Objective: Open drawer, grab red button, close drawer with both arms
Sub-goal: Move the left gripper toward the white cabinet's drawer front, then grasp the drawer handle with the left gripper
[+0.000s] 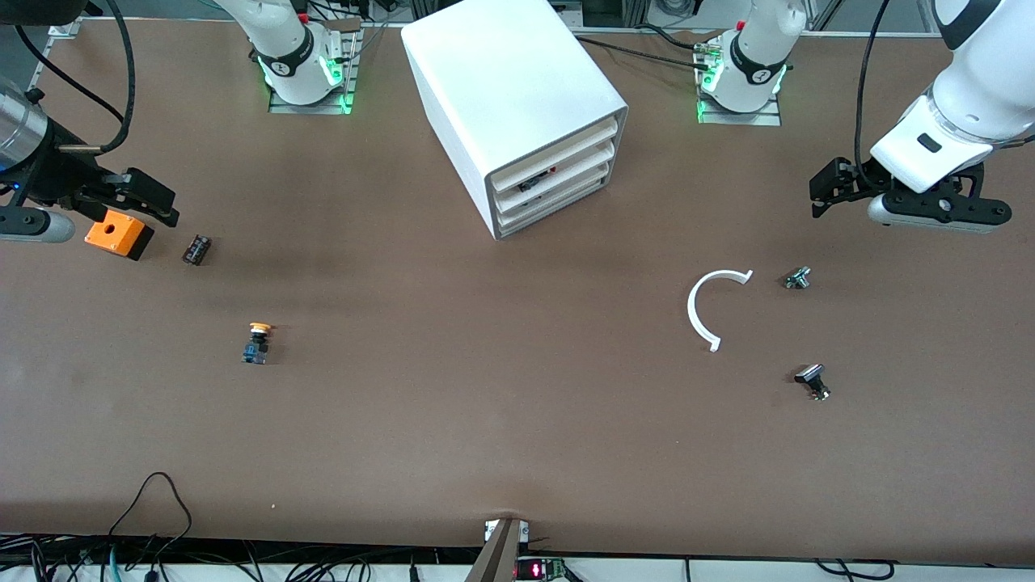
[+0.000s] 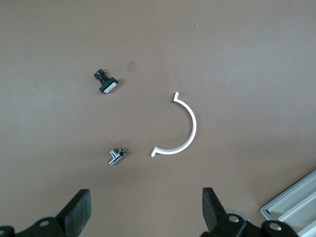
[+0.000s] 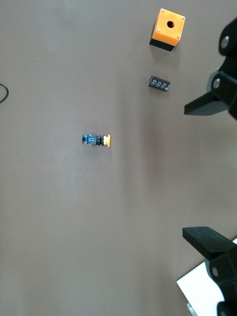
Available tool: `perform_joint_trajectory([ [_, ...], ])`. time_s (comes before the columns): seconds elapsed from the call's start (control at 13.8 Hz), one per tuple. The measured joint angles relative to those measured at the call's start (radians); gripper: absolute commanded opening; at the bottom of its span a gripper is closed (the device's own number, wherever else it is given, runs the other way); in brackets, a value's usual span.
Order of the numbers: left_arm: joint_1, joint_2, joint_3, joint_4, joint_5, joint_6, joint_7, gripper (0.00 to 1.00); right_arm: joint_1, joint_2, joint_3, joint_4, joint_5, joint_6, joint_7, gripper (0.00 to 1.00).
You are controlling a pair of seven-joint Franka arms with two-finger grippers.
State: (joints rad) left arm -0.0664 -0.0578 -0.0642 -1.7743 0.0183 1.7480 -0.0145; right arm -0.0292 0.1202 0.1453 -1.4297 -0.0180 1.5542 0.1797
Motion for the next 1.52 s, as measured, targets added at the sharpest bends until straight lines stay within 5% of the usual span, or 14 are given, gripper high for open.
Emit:
perform_joint_trajectory([
  [0.51, -0.001, 0.0, -0.001, 0.0, -0.002, -0.017, 0.0, 0.99, 0.0, 0.0, 0.0, -0.001, 0.0, 0.01, 0.0, 1.0],
  [0.87, -0.048, 0.017, -0.05, 0.001, -0.025, -0.174, 0.001, 0.99, 0.001, 0.0, 0.001, -0.007, 0.0, 0.01, 0.0, 1.0],
  [1.31, -0.076, 0.109, -0.122, -0.002, -0.204, -0.27, 0.045, 0.99, 0.001, 0.0, 0.002, -0.011, 0.0, 0.01, 0.0, 1.0],
  [1.52, -0.076, 0.208, -0.135, -0.003, -0.401, -0.243, 0.093, 0.98, 0.001, 0.001, 0.002, -0.012, 0.0, 0.01, 0.0, 1.0],
])
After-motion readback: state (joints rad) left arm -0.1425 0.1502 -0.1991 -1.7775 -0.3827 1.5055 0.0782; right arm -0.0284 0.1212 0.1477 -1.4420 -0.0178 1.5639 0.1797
